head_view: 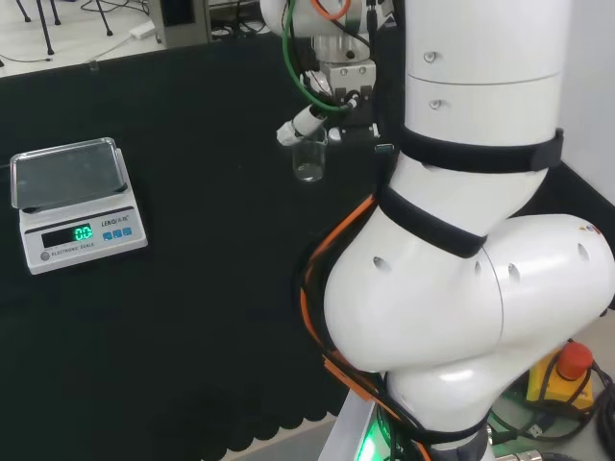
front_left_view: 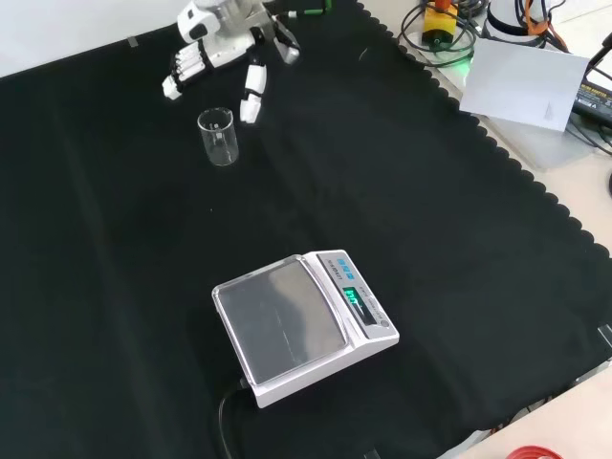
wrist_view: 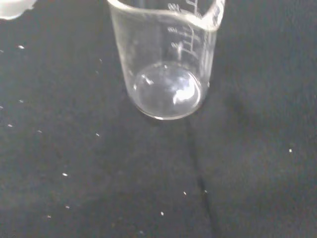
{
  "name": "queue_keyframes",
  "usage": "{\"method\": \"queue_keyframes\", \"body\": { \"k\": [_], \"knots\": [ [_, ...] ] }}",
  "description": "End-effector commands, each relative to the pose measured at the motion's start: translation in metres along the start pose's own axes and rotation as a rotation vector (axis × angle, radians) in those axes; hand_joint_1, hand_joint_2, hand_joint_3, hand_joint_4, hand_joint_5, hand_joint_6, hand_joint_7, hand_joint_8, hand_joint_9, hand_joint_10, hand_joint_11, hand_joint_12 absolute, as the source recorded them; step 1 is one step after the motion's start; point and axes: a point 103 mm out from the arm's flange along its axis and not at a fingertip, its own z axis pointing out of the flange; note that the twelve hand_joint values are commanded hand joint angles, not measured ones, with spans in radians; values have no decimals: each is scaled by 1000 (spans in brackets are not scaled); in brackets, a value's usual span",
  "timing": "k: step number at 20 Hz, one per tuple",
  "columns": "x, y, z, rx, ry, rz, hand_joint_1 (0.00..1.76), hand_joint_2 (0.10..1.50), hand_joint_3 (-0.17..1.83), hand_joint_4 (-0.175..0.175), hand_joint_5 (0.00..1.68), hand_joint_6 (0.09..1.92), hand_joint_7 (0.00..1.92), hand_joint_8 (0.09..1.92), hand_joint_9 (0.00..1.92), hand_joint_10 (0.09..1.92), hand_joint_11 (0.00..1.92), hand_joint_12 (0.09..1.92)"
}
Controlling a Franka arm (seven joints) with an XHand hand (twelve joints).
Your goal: Pick up the beaker.
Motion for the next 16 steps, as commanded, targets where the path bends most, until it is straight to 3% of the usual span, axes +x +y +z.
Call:
{"method": "queue_keyframes", "body": {
  "k": [1,9,12,16],
  "knots": [
    [-15,10,41,114,58,16,552,698,63,38,0,87,0,300,0,771,0,1276],
    [-14,13,52,96,73,22,560,688,51,62,0,87,0,323,0,768,0,1261],
    [-9,14,54,69,82,17,597,697,44,69,23,87,6,424,2,832,0,1308],
    [0,16,55,29,98,26,676,727,49,85,179,87,89,587,78,894,0,1413]
  ]
}}
